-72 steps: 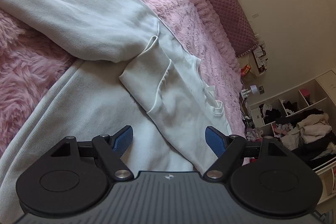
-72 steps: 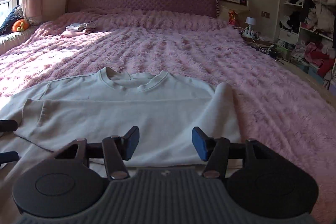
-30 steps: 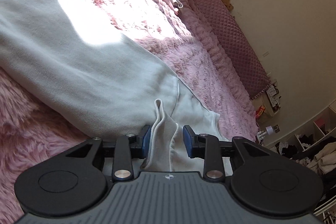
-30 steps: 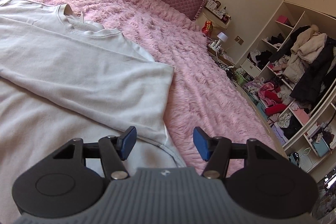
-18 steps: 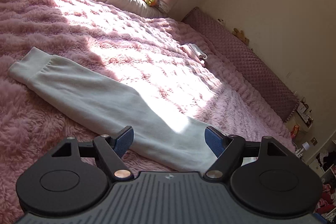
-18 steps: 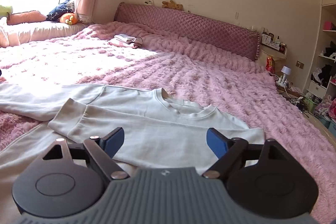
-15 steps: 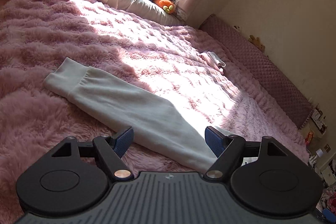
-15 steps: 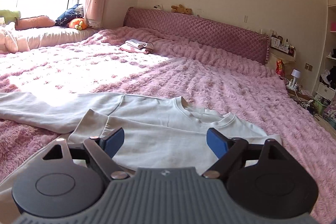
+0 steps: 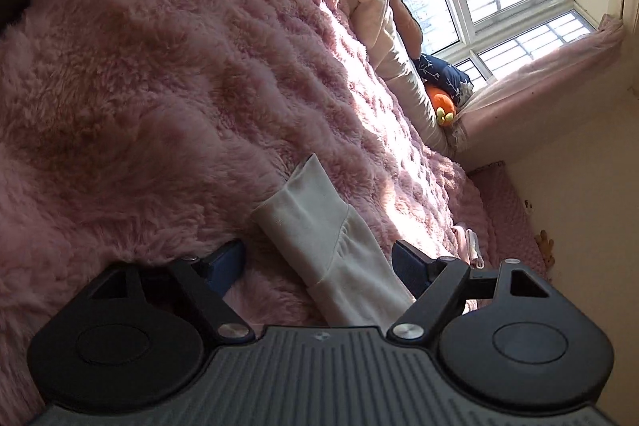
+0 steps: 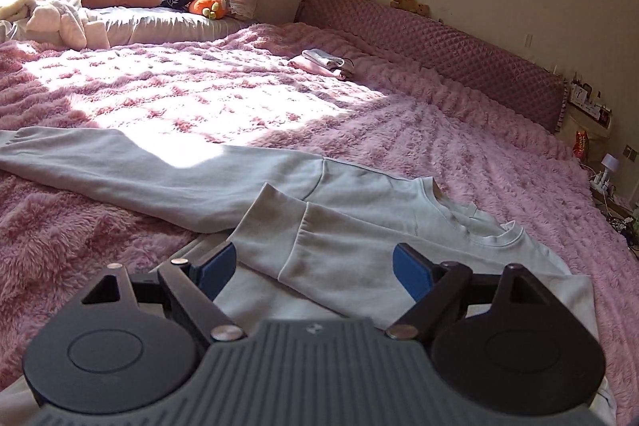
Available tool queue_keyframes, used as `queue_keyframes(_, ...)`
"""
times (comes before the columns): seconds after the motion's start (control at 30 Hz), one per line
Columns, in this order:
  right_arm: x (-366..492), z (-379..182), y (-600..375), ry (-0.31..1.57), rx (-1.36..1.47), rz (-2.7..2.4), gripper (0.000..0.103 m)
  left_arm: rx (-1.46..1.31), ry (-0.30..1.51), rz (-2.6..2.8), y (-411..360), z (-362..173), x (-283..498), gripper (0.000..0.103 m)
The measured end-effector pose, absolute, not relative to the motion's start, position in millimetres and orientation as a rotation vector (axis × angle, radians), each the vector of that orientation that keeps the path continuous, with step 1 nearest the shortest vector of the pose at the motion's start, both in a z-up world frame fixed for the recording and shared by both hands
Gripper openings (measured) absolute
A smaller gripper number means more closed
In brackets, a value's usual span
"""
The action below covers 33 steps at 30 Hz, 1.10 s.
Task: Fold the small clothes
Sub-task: 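Move the left gripper to the other sleeve cuff and grasp it, then lift the held sleeve with the left gripper and carry it across the body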
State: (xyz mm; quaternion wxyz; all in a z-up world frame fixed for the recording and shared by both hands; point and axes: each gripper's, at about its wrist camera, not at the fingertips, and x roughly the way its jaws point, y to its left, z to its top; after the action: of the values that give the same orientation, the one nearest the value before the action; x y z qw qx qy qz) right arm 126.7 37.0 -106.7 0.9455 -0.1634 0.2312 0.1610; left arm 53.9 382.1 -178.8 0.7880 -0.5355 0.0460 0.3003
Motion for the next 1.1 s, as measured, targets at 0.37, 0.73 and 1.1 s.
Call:
queue_keyframes(0.37,131,-109,28,0.504,-0.346,0.299,0.081,-1.267,0.014,0.468,392,-187,63,0.009)
queue_keyframes(0.73,121,-96,-20,0.483,-0.302,0.217,0.081,-1.070,-0.027,0.143,350,-110,97,0.008)
queue_keyframes(1.1,102,-96,-123,0.525,-0.216,0.036,0.082,-0.993,0.025,-0.384,189,-45,202,0.008)
